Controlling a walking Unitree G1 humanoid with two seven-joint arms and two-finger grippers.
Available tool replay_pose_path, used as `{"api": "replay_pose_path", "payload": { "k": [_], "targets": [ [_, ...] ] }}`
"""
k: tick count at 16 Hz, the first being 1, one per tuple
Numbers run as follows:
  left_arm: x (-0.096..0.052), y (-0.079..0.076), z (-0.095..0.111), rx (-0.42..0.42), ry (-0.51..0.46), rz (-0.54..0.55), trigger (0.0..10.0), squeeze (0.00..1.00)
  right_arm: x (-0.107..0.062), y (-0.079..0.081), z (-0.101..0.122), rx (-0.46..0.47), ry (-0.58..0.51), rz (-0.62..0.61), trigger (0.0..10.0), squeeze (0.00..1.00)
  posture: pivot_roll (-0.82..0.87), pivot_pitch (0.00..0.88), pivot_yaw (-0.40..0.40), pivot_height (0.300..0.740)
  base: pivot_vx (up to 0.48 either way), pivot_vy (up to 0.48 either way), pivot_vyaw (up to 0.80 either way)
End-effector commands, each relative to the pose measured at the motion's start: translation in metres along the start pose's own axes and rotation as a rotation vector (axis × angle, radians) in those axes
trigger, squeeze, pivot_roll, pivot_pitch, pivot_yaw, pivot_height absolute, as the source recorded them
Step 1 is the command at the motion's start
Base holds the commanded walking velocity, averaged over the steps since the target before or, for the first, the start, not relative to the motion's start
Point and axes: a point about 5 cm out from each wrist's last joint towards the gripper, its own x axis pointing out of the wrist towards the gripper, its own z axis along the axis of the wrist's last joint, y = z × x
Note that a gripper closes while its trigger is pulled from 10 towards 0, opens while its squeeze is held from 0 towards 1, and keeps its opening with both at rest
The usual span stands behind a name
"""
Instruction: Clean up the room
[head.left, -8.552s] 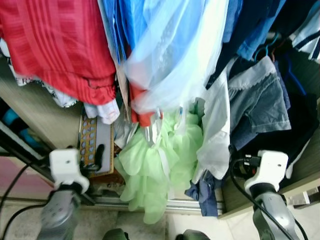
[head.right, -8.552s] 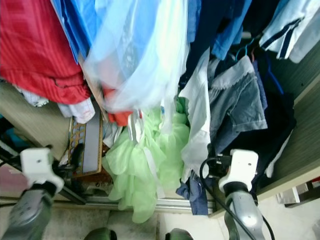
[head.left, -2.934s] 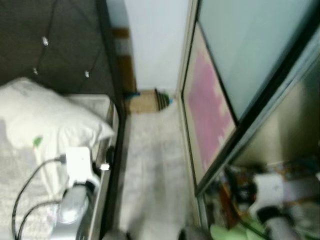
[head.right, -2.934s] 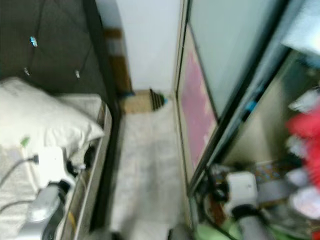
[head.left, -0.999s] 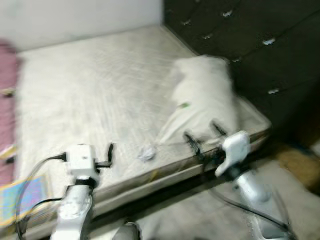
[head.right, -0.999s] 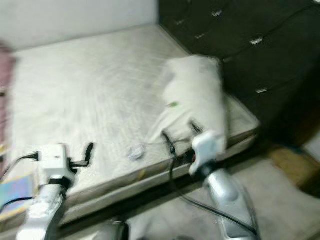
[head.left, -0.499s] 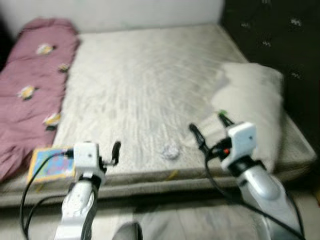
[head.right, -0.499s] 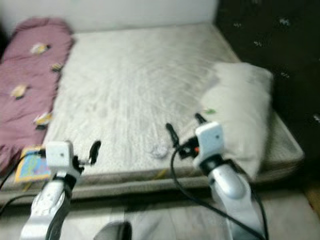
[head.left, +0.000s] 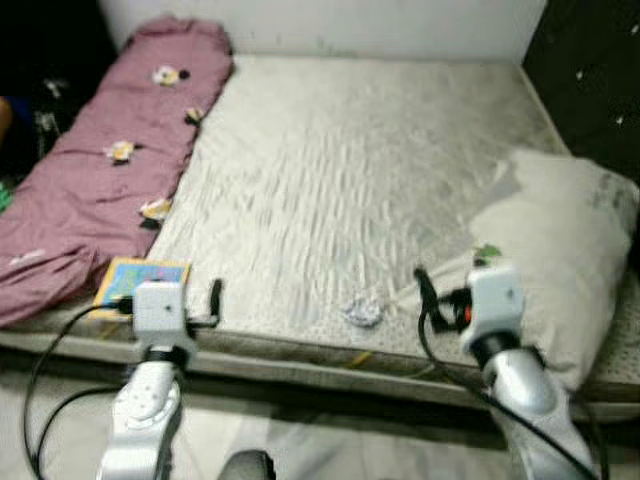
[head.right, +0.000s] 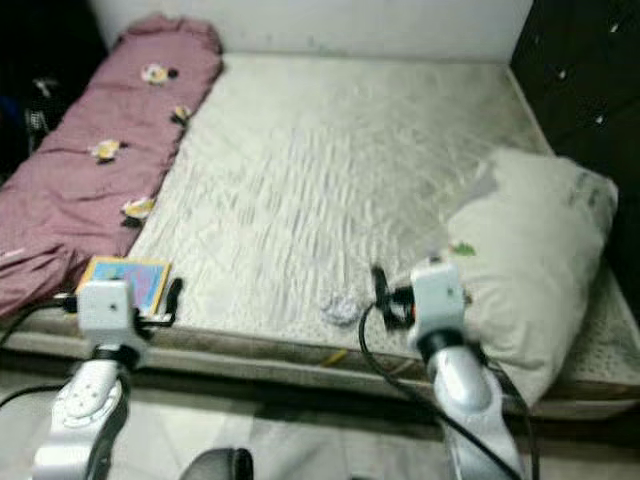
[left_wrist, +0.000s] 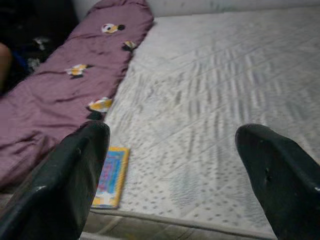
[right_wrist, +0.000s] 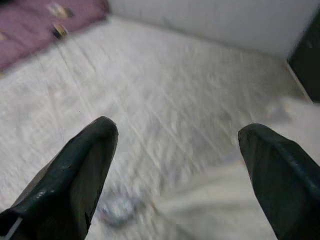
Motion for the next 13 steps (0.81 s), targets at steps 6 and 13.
{"api": "replay_pose_path", "payload": {
  "k": [6,13],
  "targets": [
    [0.018,0.0,0.009,0.012,-0.038,-0.031,10.0,0.0,0.015,-0.016,-0.018,-0.004,0.072,-0.044,10.0,0.0,-0.04,0.088,0.052,0.74,0.0,0.0,0.0],
    [0.029,-0.008,0.002,-0.016,-0.031,-0.027,10.0,0.0,0.018,-0.013,-0.028,0.217,-0.011,-0.187,10.0,0.0,-0.04,0.014,0.063,0.74,0.0,0.0,0.0]
  ]
}}
